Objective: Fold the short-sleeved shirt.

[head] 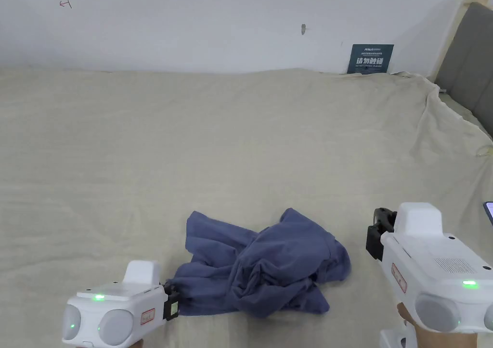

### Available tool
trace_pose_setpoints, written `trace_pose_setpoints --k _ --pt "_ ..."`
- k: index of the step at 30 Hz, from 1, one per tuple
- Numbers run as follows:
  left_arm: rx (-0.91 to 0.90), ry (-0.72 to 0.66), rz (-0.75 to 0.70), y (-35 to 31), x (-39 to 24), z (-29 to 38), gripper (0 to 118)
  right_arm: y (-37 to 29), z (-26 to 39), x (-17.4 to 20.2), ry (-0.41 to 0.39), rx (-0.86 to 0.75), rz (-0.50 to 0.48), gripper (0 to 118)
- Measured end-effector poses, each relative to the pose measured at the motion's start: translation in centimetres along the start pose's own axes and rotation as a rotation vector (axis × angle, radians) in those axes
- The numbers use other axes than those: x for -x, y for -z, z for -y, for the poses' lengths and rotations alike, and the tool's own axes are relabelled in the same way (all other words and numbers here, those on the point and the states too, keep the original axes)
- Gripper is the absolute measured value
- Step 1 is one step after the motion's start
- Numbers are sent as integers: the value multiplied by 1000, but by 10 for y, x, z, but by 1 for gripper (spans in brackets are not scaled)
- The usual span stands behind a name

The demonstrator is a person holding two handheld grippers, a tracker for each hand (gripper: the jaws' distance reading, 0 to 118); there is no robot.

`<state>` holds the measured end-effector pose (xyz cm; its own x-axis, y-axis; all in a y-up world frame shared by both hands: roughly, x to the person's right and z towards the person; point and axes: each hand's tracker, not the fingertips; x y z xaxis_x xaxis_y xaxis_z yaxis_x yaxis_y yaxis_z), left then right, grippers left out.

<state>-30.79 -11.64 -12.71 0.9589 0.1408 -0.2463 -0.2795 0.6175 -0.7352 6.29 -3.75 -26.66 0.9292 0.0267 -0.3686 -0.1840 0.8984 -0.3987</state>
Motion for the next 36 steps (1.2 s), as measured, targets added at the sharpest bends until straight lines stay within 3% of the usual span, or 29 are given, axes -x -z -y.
trace_pose_setpoints --k 2,4,5,6,7,12,16,22,25,26,27,29,31,36 --pt "-15 -12 12 -8 0 -6 7 23 3 -1 4 67 -7 9" --pt "-31 -25 24 -11 2 -9 7 45 10 -2 3 135 0 44" --pt "-33 -26 26 -11 3 -11 7 57 14 -3 -3 162 0 70" --pt "-35 -28 28 -10 3 -12 7 68 18 -4 -1 201 -5 84" --pt "-38 -28 32 -10 3 -13 7 76 23 -3 6 227 -9 90" --pt "-38 -25 37 -7 1 -16 7 117 48 -5 -32 356 32 91" --pt "-35 -30 37 -5 2 -18 7 142 66 -11 -31 435 24 85" --pt "-28 -35 33 1 5 -19 7 158 85 -8 -15 514 -12 61" --pt "-26 -39 32 2 5 -19 7 147 85 5 -8 504 -40 36" --pt "-26 -40 32 2 5 -19 7 146 85 7 -7 501 -53 15" --pt "-25 -43 32 3 5 -19 7 149 86 3 -5 498 -72 1" --pt "-28 -49 31 3 6 -19 7 150 85 7 -1 512 -128 1" --pt "-31 -58 36 2 7 -18 7 148 83 4 -18 507 -105 1" --pt "-54 -124 58 -3 11 -17 7 118 62 -10 65 420 -107 1"
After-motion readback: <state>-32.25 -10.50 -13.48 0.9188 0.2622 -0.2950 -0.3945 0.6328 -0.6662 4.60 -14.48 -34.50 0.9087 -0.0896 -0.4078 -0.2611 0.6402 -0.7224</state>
